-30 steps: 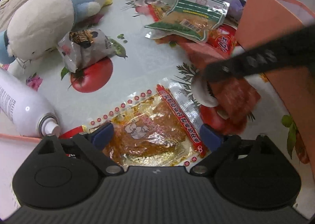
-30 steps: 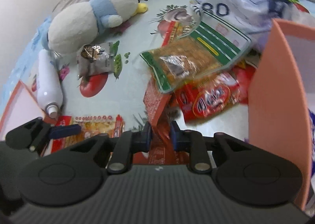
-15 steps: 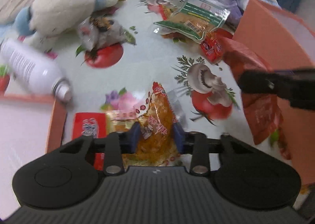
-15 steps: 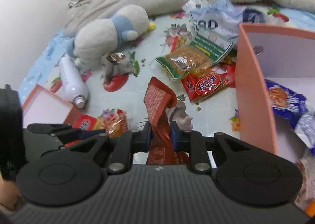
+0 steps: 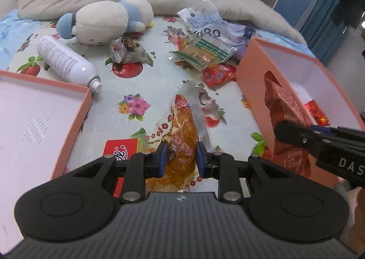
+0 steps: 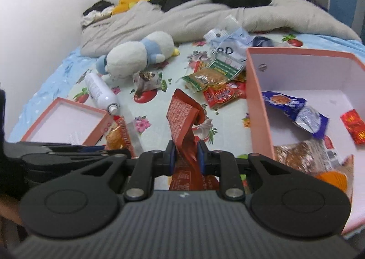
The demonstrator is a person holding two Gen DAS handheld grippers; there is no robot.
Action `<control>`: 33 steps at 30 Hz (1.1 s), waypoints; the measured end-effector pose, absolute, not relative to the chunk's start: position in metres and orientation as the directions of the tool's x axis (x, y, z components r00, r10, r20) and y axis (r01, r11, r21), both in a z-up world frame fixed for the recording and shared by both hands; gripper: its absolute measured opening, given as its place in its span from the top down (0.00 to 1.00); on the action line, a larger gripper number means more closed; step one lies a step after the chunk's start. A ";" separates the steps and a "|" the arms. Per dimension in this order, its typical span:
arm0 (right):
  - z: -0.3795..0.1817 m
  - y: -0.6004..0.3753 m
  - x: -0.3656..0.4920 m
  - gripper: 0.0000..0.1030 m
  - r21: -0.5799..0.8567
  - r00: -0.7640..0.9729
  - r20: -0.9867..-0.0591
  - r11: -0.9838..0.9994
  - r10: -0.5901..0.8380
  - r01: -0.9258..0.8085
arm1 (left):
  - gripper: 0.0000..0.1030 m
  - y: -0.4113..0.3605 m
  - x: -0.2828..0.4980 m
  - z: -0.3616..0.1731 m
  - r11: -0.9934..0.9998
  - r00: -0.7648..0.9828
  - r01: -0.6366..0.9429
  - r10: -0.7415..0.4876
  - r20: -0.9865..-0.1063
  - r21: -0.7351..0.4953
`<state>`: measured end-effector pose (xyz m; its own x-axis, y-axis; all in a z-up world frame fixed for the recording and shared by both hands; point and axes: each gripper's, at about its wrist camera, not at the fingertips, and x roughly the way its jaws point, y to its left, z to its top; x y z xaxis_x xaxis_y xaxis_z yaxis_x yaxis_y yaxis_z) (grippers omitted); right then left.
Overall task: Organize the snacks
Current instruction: 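Carry the jerky packet in the left tool and red strip packet in the right tool over the pink box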
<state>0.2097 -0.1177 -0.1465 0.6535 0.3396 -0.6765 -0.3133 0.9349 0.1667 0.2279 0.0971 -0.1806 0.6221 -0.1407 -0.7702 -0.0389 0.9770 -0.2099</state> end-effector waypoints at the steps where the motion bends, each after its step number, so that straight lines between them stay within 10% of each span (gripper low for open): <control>1: -0.145 -0.119 0.205 0.77 0.166 0.659 -0.672 0.936 0.338 -0.311 | 0.71 0.097 0.222 -0.178 0.977 0.629 -0.035 -0.143 -0.764 -0.212; 33: -0.095 -0.182 0.092 0.77 0.221 0.783 -0.566 0.963 0.257 -0.156 | 0.71 0.047 0.119 -0.070 0.931 0.740 0.112 -0.311 -0.597 -0.347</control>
<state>0.0923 -0.1819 -0.0953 0.7833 0.2574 -0.5659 -0.1565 0.9626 0.2212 0.1189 0.0471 -0.0705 0.7396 -0.3112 -0.5967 0.1123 0.9313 -0.3465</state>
